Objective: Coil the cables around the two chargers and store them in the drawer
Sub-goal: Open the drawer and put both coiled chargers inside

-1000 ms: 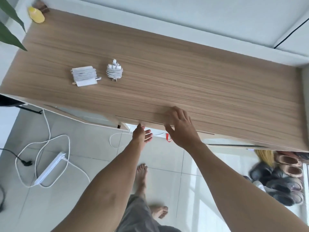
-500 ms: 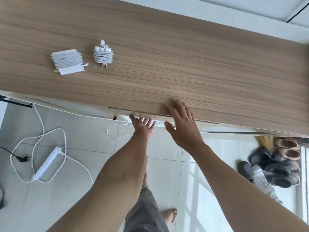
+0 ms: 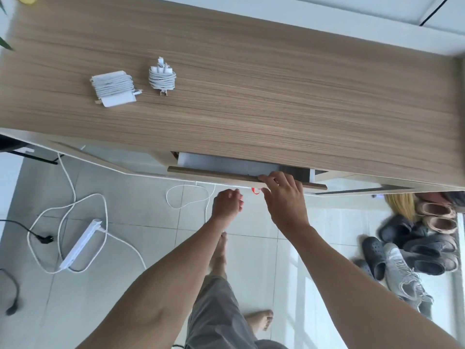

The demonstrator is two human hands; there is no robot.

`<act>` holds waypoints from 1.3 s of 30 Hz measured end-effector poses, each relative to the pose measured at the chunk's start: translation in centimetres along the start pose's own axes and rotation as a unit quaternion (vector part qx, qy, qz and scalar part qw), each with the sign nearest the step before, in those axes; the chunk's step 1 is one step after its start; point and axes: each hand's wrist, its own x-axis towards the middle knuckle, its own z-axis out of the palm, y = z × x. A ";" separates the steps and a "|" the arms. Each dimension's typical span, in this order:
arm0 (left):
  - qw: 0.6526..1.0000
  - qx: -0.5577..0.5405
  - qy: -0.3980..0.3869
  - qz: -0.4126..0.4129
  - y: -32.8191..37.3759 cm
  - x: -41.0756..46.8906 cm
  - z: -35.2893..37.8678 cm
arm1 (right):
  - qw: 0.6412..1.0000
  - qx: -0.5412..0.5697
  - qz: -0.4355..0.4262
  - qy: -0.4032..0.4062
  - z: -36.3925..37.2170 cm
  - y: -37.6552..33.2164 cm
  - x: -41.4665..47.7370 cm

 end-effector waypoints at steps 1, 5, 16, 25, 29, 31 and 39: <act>0.992 0.086 0.003 0.095 -0.3 -1.2 0.0 | 1.000 0.009 0.010 0.000 -0.1 -0.1 0.1; 0.876 0.290 0.039 0.382 1.5 -5.7 -1.2 | 0.998 0.038 0.039 -0.035 -0.6 -0.4 0.8; 0.759 0.533 0.038 0.373 4.1 -7.3 -7.1 | 0.989 0.070 0.067 -0.113 -1.5 -1.7 -2.7; 0.793 0.550 -0.018 0.260 2.6 -9.8 -7.0 | 0.976 0.084 0.087 -0.181 -1.6 -2.3 -6.7; 0.797 0.554 -0.037 0.237 1.2 -11.1 -7.2 | 0.967 0.083 0.077 -0.227 -1.6 -2.5 -8.2; 0.794 0.561 -0.043 0.232 0.5 -11.8 -7.2 | 0.965 0.078 0.072 -0.240 -1.7 -2.6 -9.0; 0.789 0.575 -0.026 0.216 0.0 -13.4 -6.3 | 0.964 0.106 0.062 -0.237 -2.0 -2.5 -10.4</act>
